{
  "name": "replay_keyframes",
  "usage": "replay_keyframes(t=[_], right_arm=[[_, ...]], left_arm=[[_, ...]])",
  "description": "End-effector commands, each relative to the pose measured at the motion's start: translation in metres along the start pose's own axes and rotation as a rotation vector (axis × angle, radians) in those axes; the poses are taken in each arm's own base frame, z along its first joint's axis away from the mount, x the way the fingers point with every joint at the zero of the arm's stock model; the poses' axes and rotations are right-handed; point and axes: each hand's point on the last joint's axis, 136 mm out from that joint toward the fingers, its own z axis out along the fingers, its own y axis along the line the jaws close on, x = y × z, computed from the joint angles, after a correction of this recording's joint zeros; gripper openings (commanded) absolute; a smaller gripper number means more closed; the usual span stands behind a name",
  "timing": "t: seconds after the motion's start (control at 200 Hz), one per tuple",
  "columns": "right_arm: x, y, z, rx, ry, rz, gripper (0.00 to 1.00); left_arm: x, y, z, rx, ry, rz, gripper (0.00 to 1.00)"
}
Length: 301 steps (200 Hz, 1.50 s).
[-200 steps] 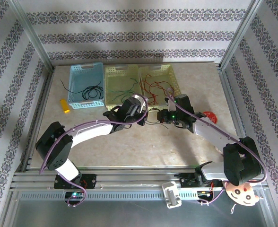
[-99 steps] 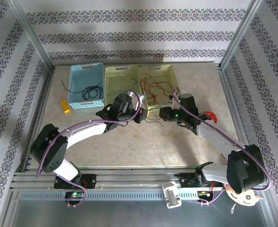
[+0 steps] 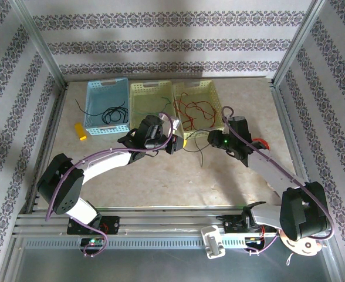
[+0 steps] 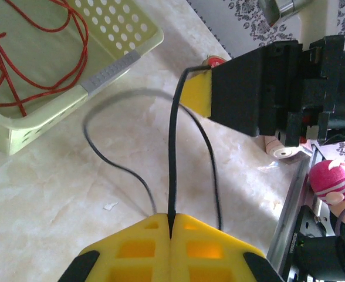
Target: Untangle the cables
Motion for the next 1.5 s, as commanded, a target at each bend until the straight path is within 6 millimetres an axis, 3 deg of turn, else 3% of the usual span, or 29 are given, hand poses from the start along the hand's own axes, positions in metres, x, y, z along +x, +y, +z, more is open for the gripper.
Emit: replay_keyframes(t=[0.0, 0.12, 0.215, 0.32, 0.41, 0.54, 0.64, 0.81, 0.999, 1.144, 1.279, 1.334, 1.409, 1.499], right_arm=[[-0.003, -0.006, -0.005, 0.018, -0.023, 0.028, 0.17], [-0.002, 0.016, -0.006, -0.095, -0.002, -0.009, 0.04], [-0.002, 0.032, -0.010, -0.163, 0.008, -0.039, 0.04], [-0.005, 0.034, -0.013, -0.151, -0.010, -0.057, 0.23], [-0.011, 0.023, -0.016, -0.091, -0.052, -0.040, 0.41], [-0.019, 0.005, -0.024, -0.005, -0.116, -0.013, 0.45], [-0.023, -0.001, -0.028, 0.018, -0.142, -0.006, 0.46], [-0.021, -0.004, -0.026, 0.022, -0.141, 0.003, 0.46], [-0.016, 0.004, -0.018, -0.020, -0.095, 0.002, 0.46], [-0.015, 0.012, -0.015, -0.053, -0.069, -0.009, 0.46], [-0.013, 0.015, -0.016, -0.063, -0.057, -0.024, 0.47], [-0.011, 0.014, -0.015, -0.061, -0.052, -0.025, 0.47], [-0.009, 0.015, -0.015, -0.064, -0.042, -0.031, 0.47], [-0.007, 0.016, -0.015, -0.069, -0.034, -0.034, 0.47]], left_arm=[[-0.009, 0.001, -0.011, 0.007, -0.040, -0.005, 0.00], [-0.011, 0.003, -0.010, -0.004, -0.042, -0.007, 0.00], [-0.012, 0.004, -0.007, -0.007, -0.041, -0.009, 0.00], [-0.013, 0.004, -0.005, -0.005, -0.035, -0.008, 0.00], [-0.021, 0.002, -0.009, -0.012, -0.055, -0.002, 0.00], [-0.061, -0.004, -0.039, -0.066, -0.161, 0.016, 0.00], [-0.106, 0.001, -0.086, -0.140, -0.302, -0.007, 0.00], [-0.160, 0.057, -0.178, -0.391, -0.509, -0.119, 0.00], [-0.190, 0.138, -0.257, -0.672, -0.648, -0.210, 0.00], [-0.184, 0.218, -0.273, -0.879, -0.594, -0.310, 0.00], [-0.149, 0.282, -0.263, -1.036, -0.481, -0.451, 0.00], [-0.128, 0.301, -0.254, -1.083, -0.404, -0.509, 0.11], [-0.107, 0.316, -0.239, -1.097, -0.321, -0.559, 0.55], [-0.097, 0.321, -0.235, -1.110, -0.282, -0.566, 0.85]])
